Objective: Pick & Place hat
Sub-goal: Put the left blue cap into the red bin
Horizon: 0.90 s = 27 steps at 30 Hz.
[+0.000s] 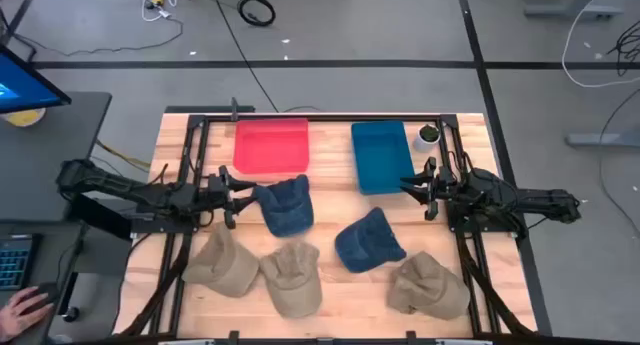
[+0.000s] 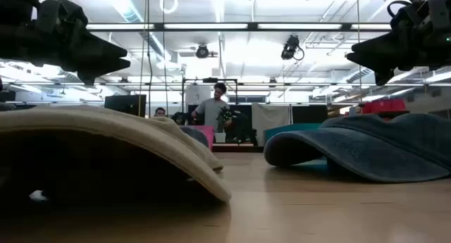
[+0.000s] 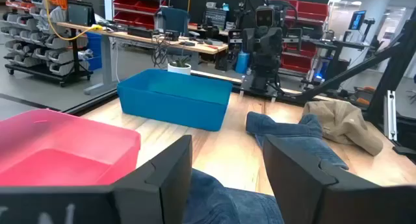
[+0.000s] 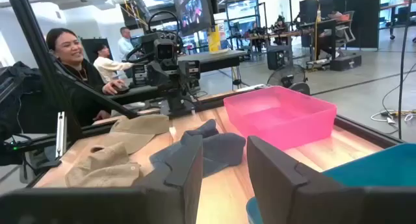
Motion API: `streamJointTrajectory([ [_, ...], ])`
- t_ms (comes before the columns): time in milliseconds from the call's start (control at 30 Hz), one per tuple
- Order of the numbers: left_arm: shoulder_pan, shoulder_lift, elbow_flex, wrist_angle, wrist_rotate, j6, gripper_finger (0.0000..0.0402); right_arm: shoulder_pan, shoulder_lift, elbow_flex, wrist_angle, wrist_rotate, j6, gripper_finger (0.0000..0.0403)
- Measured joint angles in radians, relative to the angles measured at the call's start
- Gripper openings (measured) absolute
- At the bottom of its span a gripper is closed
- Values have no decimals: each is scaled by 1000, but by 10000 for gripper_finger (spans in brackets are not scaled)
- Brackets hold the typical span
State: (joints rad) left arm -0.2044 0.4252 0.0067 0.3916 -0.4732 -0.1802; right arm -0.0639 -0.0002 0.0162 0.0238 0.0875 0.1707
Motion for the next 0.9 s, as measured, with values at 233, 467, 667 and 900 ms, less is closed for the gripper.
streamJointTrajectory([
  [233,0,0,4,-2,0,-45,193,0,0,0,0,1,-3,126],
  [467,0,3,124,-123,0,-40,193,0,0,-1,116,-7,-20,126],
  [667,0,83,325,-375,0,-115,192,1,21,39,299,-128,-55,126],
  [900,0,265,408,-406,0,-166,192,1,261,241,228,-131,-44,126],
])
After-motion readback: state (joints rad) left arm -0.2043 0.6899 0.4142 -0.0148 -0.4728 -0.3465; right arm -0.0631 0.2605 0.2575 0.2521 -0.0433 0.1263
